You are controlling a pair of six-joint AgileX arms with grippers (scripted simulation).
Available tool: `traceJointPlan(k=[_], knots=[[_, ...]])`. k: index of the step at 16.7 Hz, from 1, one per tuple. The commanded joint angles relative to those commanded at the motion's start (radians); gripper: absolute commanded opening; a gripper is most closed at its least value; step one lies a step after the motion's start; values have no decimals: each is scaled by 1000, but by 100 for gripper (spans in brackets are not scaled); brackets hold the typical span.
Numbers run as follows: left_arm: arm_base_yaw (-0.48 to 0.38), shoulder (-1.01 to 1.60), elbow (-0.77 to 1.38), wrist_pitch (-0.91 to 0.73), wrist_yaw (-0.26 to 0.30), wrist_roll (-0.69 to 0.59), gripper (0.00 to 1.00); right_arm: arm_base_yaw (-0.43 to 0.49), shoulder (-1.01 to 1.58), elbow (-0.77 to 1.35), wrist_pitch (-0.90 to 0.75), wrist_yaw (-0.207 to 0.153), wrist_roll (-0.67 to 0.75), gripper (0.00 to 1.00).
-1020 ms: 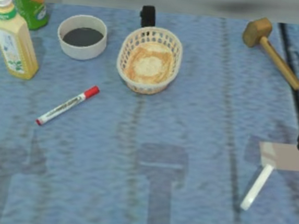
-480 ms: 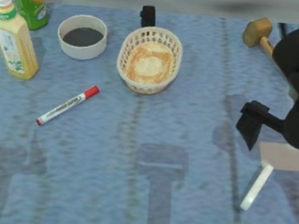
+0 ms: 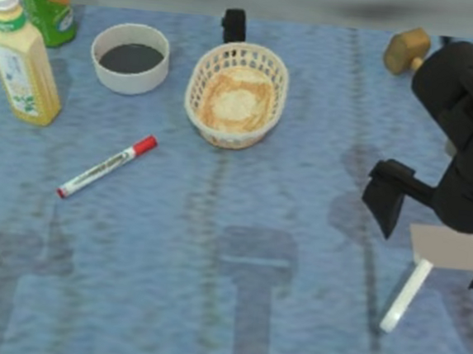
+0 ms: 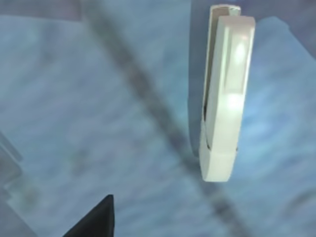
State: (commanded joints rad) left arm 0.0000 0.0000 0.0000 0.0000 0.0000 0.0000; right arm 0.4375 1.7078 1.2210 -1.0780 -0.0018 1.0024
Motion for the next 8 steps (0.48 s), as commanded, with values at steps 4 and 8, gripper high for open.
traceJointPlan(k=[4, 8], knots=[[0, 0, 0, 0, 0, 0, 100, 3, 32, -46, 72, 0, -1, 100], [0, 0, 0, 0, 0, 0, 100, 5, 113, -151, 269, 0, 3, 100]])
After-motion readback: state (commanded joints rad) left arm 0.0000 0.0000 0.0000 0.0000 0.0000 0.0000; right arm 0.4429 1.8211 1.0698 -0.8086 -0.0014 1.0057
